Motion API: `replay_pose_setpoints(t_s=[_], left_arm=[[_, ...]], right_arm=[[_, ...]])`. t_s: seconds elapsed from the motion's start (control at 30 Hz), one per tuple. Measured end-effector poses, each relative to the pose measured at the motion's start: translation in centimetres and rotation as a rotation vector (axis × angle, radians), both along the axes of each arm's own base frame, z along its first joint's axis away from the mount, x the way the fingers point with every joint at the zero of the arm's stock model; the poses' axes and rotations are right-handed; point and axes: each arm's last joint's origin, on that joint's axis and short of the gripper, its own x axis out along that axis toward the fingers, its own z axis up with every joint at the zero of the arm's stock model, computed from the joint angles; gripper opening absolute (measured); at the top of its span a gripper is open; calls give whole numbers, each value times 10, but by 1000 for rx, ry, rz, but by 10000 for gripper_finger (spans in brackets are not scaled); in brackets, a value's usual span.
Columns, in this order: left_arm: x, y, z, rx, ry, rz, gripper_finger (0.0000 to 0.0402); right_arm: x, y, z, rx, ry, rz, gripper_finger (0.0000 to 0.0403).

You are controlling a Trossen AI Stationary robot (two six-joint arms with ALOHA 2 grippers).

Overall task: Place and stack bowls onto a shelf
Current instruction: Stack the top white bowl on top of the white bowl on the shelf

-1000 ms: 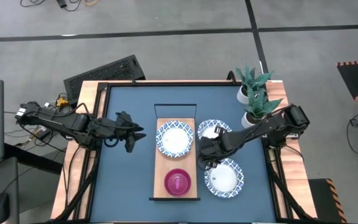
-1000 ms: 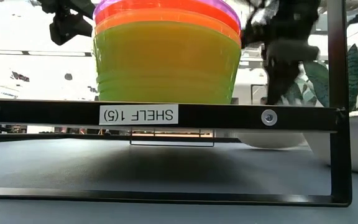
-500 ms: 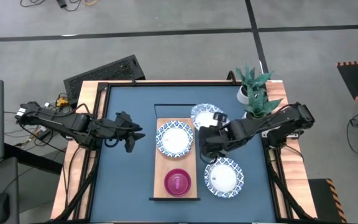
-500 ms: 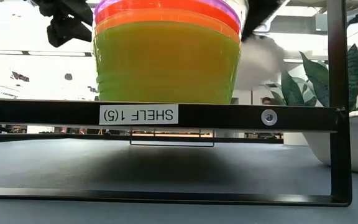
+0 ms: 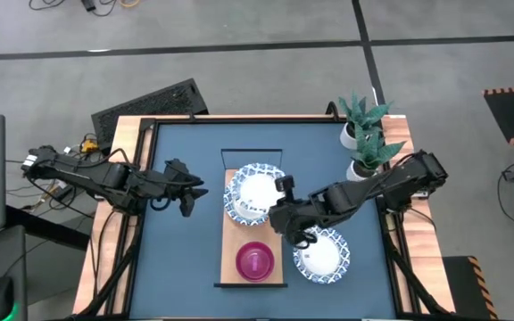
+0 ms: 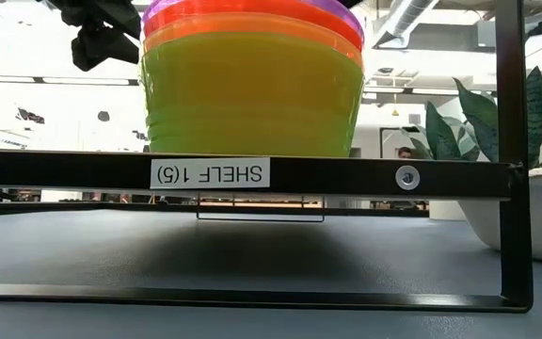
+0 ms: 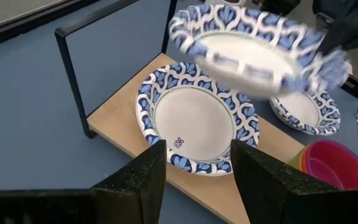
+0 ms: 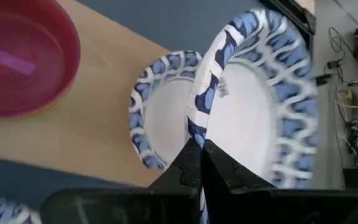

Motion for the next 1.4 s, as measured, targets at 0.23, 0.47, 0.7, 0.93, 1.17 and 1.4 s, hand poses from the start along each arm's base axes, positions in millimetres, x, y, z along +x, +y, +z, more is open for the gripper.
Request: replay_pose_setpoints(t_s=[0.23,0.47,0.7,0.93,1.17,1.4], left_arm=[[0,0,-1,-5,5,7,162],[-1,1,-2,-4,13,31,162],[-1,1,-2,-1,13,35,162],[-1,1,-2,-1,13,36,162],[-1,1,-2,-1,13,35,162],[-1,1,-2,-4,12,37,162]], right_arm=[[16,7,-27,-42,66,27,22],[26,12,-40,-73,80,62,22],[34,4,-50,-58,103,48,24],[38,-2,-54,23,131,79,30],[40,-10,-55,27,139,53,47],[42,-18,-55,36,137,24,64]])
